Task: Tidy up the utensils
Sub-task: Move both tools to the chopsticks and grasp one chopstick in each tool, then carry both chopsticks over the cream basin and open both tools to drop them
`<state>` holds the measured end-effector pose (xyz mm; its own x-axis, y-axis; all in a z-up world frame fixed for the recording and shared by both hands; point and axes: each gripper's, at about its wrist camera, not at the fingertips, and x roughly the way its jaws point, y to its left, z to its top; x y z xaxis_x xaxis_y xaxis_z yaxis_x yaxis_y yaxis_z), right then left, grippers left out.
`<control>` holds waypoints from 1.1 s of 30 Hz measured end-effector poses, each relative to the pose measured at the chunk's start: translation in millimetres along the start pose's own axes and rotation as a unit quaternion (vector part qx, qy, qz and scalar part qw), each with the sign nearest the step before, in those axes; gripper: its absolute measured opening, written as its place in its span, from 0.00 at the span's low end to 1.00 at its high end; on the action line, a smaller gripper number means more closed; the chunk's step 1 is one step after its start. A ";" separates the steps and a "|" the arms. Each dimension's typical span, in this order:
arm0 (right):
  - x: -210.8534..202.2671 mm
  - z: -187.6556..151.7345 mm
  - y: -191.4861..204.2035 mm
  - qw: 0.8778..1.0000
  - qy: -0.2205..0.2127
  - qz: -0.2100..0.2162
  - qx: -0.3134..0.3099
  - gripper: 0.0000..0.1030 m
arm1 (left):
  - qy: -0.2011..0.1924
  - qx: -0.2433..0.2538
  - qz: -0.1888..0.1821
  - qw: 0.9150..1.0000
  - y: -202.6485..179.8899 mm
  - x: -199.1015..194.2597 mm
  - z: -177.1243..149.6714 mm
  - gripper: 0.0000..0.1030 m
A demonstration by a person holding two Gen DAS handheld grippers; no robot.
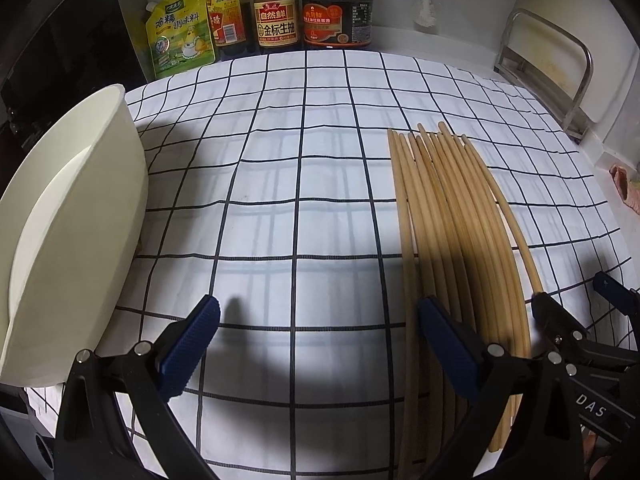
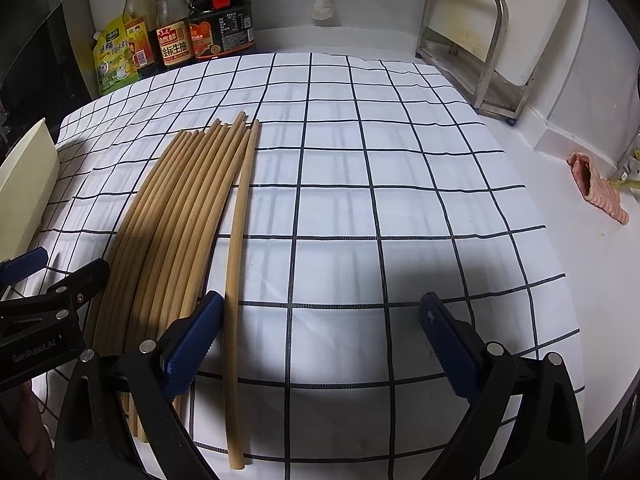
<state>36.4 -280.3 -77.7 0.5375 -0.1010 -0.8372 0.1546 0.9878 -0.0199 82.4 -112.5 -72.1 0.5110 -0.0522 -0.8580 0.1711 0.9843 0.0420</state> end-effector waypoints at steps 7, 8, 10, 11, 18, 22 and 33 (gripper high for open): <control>0.8 0.8 6.4 1.000 -0.006 0.011 -0.017 0.89 | -0.001 0.007 0.004 1.000 -3.6 2.0 3.3 0.91; 0.6 0.9 7.6 1.000 -0.007 0.015 -0.019 0.88 | -0.002 0.007 -0.002 1.000 -4.3 1.3 3.7 0.84; -0.5 1.0 10.1 0.999 -0.008 0.026 -0.023 0.78 | -0.003 0.009 -0.018 1.000 -7.6 -1.4 4.4 0.71; -1.5 1.1 12.6 0.999 -0.009 0.029 -0.028 0.75 | -0.003 0.013 -0.021 1.000 -9.7 -2.2 4.8 0.63; -6.2 1.7 25.2 0.997 -0.015 0.049 -0.055 0.39 | -0.002 0.030 -0.046 0.998 -18.9 -7.3 3.8 0.11; -7.8 2.3 26.6 0.997 -0.016 0.053 -0.054 0.06 | -0.002 0.027 -0.056 0.998 -16.1 -7.3 3.2 0.07; -38.3 9.6 24.0 0.995 -0.038 0.095 -0.010 0.06 | -0.017 0.007 -0.101 0.995 2.3 -37.9 7.1 0.07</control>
<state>27.5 -253.9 -40.8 0.6171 0.0797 -0.7829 0.0285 0.9919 0.1234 69.5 -109.5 -35.8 0.4936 -0.2545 -0.8316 0.2847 0.9508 -0.1220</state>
